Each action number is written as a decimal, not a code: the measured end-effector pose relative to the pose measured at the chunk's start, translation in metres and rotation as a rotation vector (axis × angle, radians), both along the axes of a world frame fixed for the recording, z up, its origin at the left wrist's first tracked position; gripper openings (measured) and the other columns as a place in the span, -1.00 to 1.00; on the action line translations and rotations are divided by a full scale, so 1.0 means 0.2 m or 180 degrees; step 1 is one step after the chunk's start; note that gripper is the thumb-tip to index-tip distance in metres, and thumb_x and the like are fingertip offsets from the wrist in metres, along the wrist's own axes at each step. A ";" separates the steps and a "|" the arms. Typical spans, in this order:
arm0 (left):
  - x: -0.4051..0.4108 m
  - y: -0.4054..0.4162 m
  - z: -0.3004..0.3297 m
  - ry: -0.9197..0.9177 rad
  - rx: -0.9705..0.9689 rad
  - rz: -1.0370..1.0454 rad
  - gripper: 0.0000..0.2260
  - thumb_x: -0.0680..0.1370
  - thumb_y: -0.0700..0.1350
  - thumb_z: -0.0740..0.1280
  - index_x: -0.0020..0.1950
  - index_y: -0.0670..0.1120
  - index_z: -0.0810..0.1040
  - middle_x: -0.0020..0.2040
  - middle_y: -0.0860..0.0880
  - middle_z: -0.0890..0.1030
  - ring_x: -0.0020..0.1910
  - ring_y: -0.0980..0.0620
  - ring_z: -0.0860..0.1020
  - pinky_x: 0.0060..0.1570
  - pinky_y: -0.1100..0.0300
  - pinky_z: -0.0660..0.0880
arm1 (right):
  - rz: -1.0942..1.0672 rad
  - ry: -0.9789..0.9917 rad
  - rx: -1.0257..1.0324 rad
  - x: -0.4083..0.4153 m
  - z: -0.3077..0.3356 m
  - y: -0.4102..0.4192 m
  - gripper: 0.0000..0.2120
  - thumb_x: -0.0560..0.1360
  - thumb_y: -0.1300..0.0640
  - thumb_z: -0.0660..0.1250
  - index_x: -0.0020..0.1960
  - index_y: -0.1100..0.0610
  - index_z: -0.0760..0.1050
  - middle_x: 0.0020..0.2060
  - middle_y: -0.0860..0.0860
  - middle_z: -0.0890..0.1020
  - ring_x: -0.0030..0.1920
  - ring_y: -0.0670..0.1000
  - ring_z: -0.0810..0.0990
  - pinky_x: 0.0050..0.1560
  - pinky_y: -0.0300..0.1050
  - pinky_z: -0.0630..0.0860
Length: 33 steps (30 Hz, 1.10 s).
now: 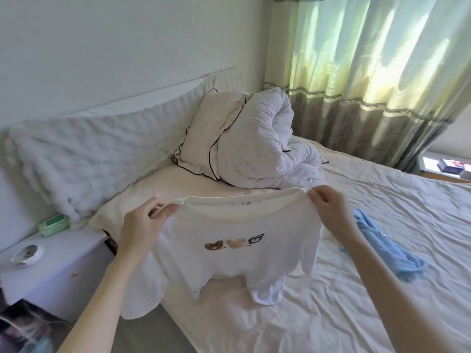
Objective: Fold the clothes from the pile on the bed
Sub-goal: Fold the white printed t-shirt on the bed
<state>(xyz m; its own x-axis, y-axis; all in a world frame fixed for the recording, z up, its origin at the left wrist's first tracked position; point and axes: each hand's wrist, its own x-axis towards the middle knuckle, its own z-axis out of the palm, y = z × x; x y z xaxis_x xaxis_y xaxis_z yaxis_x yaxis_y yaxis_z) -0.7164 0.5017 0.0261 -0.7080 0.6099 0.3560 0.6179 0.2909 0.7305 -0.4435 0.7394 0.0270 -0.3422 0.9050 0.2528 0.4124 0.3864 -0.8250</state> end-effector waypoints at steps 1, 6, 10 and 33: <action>0.04 -0.05 0.00 -0.0081 0.0124 -0.0055 -0.77 0.38 0.20 0.38 -0.29 0.05 0.56 -0.38 -0.10 0.52 -0.36 -0.02 0.40 -0.41 0.32 0.26 | -0.0063 0.0112 -0.0028 0.04 0.00 -0.07 -0.85 0.51 0.23 0.30 -0.19 0.27 0.55 -0.34 0.04 0.52 -0.29 -0.01 0.41 -0.33 -0.30 0.29; 0.22 -0.28 0.10 -0.0129 0.0572 -0.0183 -0.79 0.32 0.19 0.42 -0.28 0.06 0.55 -0.32 -0.27 0.50 -0.42 0.07 0.33 -0.42 0.40 0.25 | -0.0342 0.0472 0.0462 0.23 0.09 -0.42 -0.89 0.51 0.25 0.30 -0.18 0.13 0.52 -0.36 -0.09 0.53 -0.33 -0.15 0.40 -0.28 -0.42 0.32; 0.30 -0.34 0.25 0.0094 0.0943 -0.0028 -0.75 0.33 0.13 0.46 -0.27 -0.01 0.52 -0.37 -0.20 0.48 -0.45 0.16 0.32 -0.45 0.41 0.24 | -0.0642 0.0603 0.1009 0.30 0.25 -0.57 -0.92 0.51 0.22 0.29 -0.13 0.15 0.55 -0.30 -0.10 0.54 -0.25 -0.17 0.40 -0.21 -0.27 0.25; -0.24 0.28 -0.34 0.0677 -0.0358 -0.0059 -0.71 0.42 0.09 0.42 -0.19 -0.11 0.46 -0.37 0.06 0.48 -0.36 -0.04 0.47 -0.41 0.17 0.31 | -0.0446 -0.0278 0.1073 -0.23 -0.39 0.13 -0.93 0.54 0.26 0.26 -0.10 0.23 0.49 -0.20 0.11 0.57 -0.17 0.15 0.50 -0.23 -0.16 0.18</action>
<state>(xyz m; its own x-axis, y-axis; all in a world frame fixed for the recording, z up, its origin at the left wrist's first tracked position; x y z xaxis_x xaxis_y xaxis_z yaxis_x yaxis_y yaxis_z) -0.7637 0.5569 -0.0429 -0.6127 0.6664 0.4249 0.7603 0.3503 0.5470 -0.4890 0.7662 -0.0502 -0.2545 0.8154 0.5199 0.5437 0.5653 -0.6204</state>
